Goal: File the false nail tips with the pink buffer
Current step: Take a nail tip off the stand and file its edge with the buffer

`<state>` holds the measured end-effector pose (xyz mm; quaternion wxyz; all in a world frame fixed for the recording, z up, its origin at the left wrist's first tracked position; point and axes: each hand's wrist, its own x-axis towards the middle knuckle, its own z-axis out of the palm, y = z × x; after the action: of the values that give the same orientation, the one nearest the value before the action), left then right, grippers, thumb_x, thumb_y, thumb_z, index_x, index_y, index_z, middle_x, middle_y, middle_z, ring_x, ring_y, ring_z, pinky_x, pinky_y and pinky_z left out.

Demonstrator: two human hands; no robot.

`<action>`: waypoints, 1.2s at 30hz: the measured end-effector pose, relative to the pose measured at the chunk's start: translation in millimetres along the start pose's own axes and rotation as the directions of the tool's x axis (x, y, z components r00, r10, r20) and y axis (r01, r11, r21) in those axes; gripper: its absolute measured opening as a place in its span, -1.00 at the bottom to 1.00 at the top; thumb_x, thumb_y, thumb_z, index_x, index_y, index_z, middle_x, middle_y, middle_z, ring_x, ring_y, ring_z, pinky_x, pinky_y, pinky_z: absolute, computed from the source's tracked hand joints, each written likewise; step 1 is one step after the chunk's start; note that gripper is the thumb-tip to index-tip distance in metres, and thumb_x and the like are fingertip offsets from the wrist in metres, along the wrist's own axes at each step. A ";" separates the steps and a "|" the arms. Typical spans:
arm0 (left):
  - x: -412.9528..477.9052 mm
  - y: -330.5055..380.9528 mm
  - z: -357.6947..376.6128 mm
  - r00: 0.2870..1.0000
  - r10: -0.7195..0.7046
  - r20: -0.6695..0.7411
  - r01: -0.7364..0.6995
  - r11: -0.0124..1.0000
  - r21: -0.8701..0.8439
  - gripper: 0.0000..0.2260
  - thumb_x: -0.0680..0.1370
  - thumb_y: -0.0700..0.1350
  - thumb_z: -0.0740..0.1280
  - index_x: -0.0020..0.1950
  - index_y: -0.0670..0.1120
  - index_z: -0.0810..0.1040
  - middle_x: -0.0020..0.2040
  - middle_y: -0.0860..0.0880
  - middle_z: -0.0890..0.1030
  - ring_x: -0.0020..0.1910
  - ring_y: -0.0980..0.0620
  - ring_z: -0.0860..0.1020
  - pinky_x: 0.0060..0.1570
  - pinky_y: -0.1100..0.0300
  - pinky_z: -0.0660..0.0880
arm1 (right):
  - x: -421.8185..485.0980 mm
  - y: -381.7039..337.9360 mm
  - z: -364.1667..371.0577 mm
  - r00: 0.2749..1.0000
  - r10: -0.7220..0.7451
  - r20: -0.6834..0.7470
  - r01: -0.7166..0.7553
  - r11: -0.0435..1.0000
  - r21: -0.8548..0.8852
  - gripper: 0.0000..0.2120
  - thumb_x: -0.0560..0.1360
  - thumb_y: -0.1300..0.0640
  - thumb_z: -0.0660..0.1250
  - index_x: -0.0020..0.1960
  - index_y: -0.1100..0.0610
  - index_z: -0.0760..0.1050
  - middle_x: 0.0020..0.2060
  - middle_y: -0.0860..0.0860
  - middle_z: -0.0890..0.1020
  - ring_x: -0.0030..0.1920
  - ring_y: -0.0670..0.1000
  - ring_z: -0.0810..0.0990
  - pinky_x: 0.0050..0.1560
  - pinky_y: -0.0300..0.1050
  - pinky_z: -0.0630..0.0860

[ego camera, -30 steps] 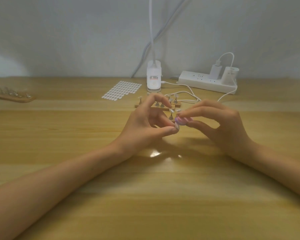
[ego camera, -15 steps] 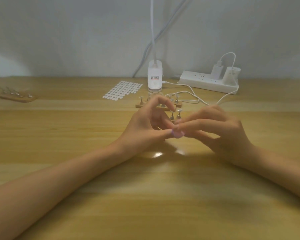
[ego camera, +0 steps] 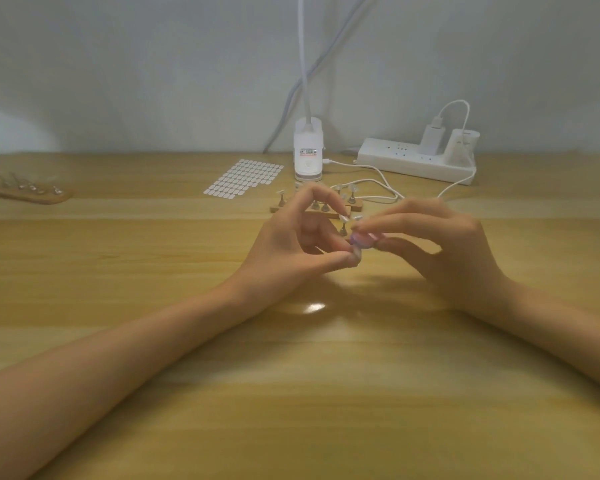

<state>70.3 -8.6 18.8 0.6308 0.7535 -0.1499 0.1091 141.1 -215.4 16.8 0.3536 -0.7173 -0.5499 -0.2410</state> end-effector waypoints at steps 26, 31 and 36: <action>1.6 -2.6 -0.3 1.000 -0.012 -0.023 0.013 0.998 0.054 -0.61 0.39 -0.20 0.56 0.08 -0.03 0.43 -0.28 -0.02 0.68 -0.17 -0.10 0.71 -0.14 -0.21 0.58 | 0.1 1.7 -0.4 0.999 -0.045 -0.005 0.044 0.996 -0.075 -0.80 0.52 0.26 0.47 0.11 0.06 0.67 0.01 -0.07 0.70 0.03 -0.15 0.65 -0.01 0.11 0.44; 1.6 -2.6 -1.0 1.000 -0.021 -0.020 0.022 0.999 0.042 -0.61 0.42 -0.27 0.55 0.08 -0.06 0.42 -0.30 0.01 0.66 -0.18 -0.09 0.72 -0.06 -0.23 0.60 | 0.7 -0.8 -0.4 0.998 -0.055 -0.003 0.055 0.997 -0.062 -0.85 0.54 0.23 0.44 0.09 0.08 0.68 -0.01 -0.07 0.70 0.03 -0.16 0.63 0.00 0.08 0.44; 1.8 -1.9 -1.5 0.999 -0.041 -0.014 0.041 0.999 -0.012 -0.63 0.41 -0.28 0.51 0.07 -0.08 0.40 -0.30 0.01 0.68 -0.20 -0.04 0.71 -0.04 -0.17 0.61 | 1.3 -1.0 1.1 0.996 -0.084 -0.023 0.082 0.993 -0.085 -0.89 0.54 0.17 0.43 0.05 0.06 0.69 -0.02 -0.08 0.71 0.00 -0.16 0.63 0.01 0.03 0.42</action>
<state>72.8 -7.0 18.0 0.6383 0.7520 -0.1305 0.1004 140.5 -213.6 17.2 0.3204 -0.7047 -0.5638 -0.2879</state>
